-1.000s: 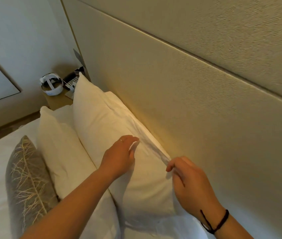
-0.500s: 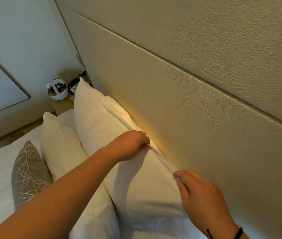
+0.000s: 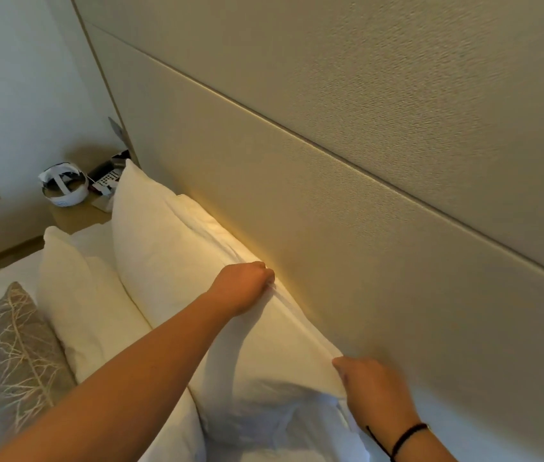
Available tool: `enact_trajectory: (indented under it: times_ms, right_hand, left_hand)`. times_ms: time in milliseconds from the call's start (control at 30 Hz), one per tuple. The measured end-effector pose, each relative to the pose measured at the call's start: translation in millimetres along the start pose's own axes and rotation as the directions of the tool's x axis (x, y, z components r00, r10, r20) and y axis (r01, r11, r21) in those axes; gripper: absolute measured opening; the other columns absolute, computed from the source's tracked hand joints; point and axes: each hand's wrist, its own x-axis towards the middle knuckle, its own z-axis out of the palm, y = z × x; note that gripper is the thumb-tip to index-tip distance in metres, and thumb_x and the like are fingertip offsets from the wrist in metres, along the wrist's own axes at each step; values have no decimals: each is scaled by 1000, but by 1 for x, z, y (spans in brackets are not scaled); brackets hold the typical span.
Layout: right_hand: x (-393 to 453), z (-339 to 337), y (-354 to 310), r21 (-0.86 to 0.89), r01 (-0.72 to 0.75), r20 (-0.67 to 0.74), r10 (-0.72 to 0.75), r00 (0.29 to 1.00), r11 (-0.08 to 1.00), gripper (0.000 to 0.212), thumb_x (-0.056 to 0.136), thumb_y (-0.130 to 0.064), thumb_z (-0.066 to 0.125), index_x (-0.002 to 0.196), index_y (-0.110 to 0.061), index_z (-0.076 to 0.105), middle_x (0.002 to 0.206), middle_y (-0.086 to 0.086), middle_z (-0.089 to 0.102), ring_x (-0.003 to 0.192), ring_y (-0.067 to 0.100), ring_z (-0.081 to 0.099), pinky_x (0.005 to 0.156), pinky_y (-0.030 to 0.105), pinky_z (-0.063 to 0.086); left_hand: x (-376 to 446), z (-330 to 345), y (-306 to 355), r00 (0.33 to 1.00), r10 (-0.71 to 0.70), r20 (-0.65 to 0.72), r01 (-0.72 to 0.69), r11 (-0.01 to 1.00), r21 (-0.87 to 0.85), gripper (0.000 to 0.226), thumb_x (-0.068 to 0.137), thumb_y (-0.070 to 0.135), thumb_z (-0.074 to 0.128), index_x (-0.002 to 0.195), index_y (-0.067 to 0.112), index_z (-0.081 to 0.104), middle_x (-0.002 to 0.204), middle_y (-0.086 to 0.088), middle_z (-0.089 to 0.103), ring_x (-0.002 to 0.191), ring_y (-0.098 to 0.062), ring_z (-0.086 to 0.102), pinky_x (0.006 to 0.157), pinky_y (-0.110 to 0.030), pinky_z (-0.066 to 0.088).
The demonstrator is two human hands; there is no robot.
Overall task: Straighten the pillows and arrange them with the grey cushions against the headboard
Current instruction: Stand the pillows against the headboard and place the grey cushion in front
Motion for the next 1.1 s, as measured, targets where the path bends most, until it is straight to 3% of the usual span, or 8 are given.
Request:
enact_trajectory:
  times_ms: [100, 300, 433, 533, 667, 800, 900, 1100]
  right_hand:
    - [-5, 0, 3, 4, -36, -21, 37, 999, 999, 13, 84, -16, 43, 88, -28, 46, 77, -6, 45, 76, 23, 54, 63, 30, 40]
    - [11, -16, -32, 52, 65, -269, -49, 962, 997, 23, 97, -27, 40, 111, -32, 58, 107, -10, 55, 93, 14, 58, 72, 28, 44]
    - [52, -31, -72, 209, 209, -308, -138, 941, 955, 37, 98, -37, 43, 135, -34, 47, 131, -13, 48, 114, 13, 51, 94, 27, 42]
    - [96, -43, -103, 289, 241, -294, -153, 944, 927, 50, 97, -37, 48, 144, -31, 34, 140, -7, 44, 122, 18, 48, 101, 31, 40]
    - [154, -53, -139, 397, 229, -223, -149, 963, 889, 43, 96, -26, 52, 137, -28, 40, 131, 2, 52, 117, 24, 52, 97, 36, 44]
    - [189, -53, -162, 465, 179, -219, -83, 972, 867, 33, 90, -4, 48, 114, -27, 46, 109, 0, 58, 95, 24, 57, 79, 36, 50]
    - [199, -49, -168, 488, 185, -248, -68, 966, 853, 38, 86, 1, 46, 102, -33, 46, 96, -5, 54, 82, 20, 53, 67, 32, 47]
    - [204, -55, -164, 490, 251, -283, -121, 952, 835, 39, 86, 6, 47, 94, -27, 65, 92, -10, 53, 82, 11, 52, 67, 19, 42]
  left_hand:
    - [0, 1, -18, 999, -36, 18, 33, 987, 157, 24, 98, 33, 50, 111, 20, 67, 101, -2, 61, 83, -26, 65, 78, -37, 56]
    - [5, -5, -50, 995, -94, 23, 89, 982, 164, 19, 100, 26, 48, 109, 16, 61, 108, -6, 58, 90, -27, 61, 74, -39, 50]
    - [10, -14, -68, 998, 20, 55, -30, 984, 175, 23, 100, 29, 48, 116, 19, 60, 106, -5, 58, 85, -28, 64, 78, -41, 56]
    - [8, -14, -76, 993, 100, 62, -108, 985, 136, 26, 102, 33, 42, 115, 19, 59, 104, -4, 60, 84, -27, 62, 75, -42, 54]
    - [9, -3, -96, 987, 154, 41, -158, 980, 120, 27, 102, 36, 42, 117, 21, 58, 100, -3, 60, 81, -23, 59, 71, -40, 53]
    - [20, 4, -132, 989, 143, 47, -150, 956, 251, 26, 101, 32, 44, 120, 22, 57, 101, -4, 59, 81, -24, 60, 64, -34, 47]
    - [33, 2, -163, 997, 65, 52, -79, 935, 347, 31, 101, 37, 44, 124, 23, 58, 110, -5, 61, 87, -24, 63, 73, -37, 54]
    - [60, -30, -237, 982, -155, 108, 76, 850, 521, 30, 100, 30, 45, 125, 17, 57, 121, -8, 56, 102, -27, 61, 83, -40, 52]
